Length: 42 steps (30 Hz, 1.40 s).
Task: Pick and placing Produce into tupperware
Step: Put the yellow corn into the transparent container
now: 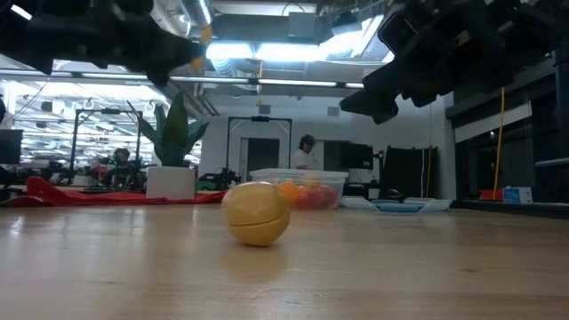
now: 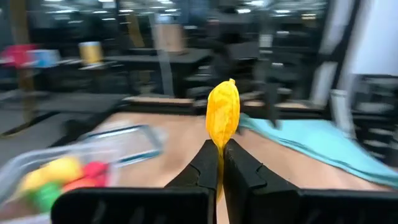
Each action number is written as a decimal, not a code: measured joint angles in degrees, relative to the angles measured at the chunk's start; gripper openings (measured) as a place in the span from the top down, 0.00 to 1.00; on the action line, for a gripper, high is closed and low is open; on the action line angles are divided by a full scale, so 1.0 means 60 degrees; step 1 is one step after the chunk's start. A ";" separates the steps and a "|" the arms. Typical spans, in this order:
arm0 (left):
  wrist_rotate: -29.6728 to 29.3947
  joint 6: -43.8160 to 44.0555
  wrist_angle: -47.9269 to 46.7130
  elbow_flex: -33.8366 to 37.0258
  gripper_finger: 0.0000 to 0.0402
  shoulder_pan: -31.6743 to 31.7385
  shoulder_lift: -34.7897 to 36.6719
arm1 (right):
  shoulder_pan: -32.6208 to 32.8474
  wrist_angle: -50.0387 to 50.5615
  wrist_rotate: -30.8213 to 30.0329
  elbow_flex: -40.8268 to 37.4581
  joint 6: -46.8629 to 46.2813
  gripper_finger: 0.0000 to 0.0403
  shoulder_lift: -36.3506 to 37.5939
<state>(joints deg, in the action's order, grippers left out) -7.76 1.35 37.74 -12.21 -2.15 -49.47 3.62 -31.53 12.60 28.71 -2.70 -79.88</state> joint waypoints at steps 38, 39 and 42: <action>-0.2589 0.0538 -0.0180 0.0007 0.99 0.1449 -0.0460 | -0.0004 -0.0069 -0.0287 0.0000 0.0021 0.32 0.0000; -0.2452 0.0561 -0.0131 0.0007 0.99 0.1557 -0.0515 | -0.0004 -0.0072 -0.0286 0.0000 0.0034 0.32 0.0000; -0.2136 0.0752 -0.0135 -0.0099 0.99 0.1929 -0.0811 | -0.0004 -0.0069 -0.0287 0.0000 0.0062 0.32 0.0000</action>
<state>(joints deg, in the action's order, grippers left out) -20.57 5.86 36.93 -12.80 9.42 -54.34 3.60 -31.94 10.87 28.71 -2.33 -79.88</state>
